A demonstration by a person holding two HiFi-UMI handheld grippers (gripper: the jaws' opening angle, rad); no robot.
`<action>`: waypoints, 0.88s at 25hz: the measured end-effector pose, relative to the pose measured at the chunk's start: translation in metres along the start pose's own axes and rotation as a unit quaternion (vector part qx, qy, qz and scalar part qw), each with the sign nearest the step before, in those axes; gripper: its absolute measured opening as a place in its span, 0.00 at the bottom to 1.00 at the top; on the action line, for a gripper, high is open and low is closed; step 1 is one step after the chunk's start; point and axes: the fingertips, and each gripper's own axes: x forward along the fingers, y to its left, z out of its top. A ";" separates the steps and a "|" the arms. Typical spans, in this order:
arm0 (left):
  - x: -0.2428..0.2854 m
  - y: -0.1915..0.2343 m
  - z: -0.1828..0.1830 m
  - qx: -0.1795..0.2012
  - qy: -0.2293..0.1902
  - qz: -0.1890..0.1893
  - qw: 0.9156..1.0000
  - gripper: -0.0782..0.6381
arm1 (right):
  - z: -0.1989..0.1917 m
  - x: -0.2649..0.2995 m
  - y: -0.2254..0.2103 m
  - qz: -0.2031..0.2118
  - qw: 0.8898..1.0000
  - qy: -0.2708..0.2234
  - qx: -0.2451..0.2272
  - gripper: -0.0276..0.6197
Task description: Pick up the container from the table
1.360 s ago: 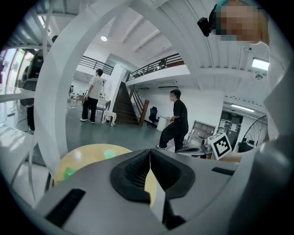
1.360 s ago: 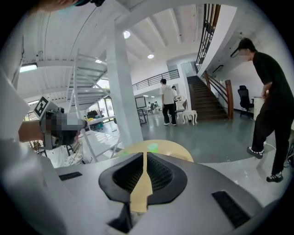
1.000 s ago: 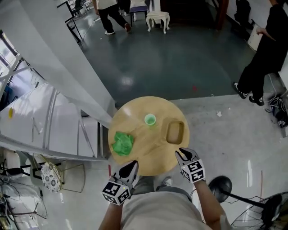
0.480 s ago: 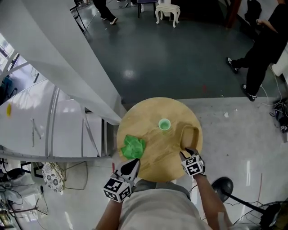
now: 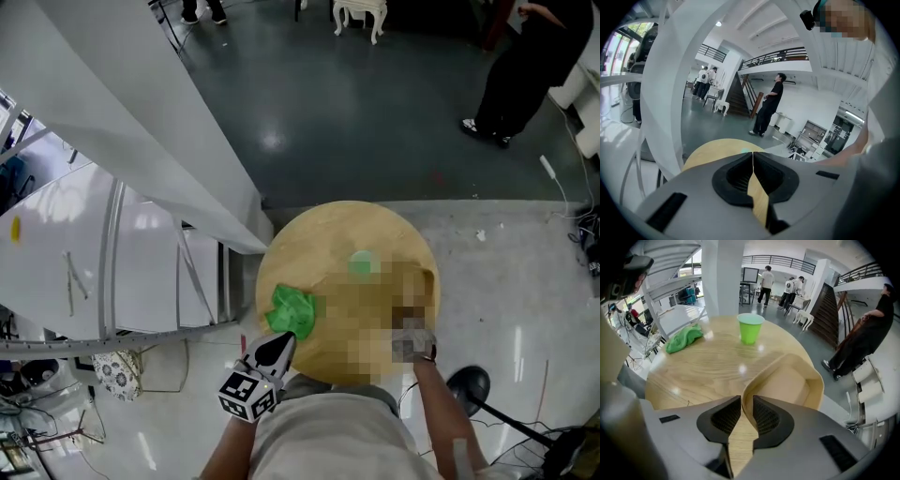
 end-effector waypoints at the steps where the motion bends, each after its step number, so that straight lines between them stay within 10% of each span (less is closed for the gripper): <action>1: 0.000 0.002 0.000 -0.001 0.000 -0.001 1.000 0.13 | 0.000 0.002 0.000 -0.002 1.000 0.003 0.000 0.19; 22: 0.025 -0.026 0.014 0.033 -0.002 -0.082 0.996 0.13 | 0.023 -0.065 -0.007 -0.029 0.994 -0.068 0.086 0.11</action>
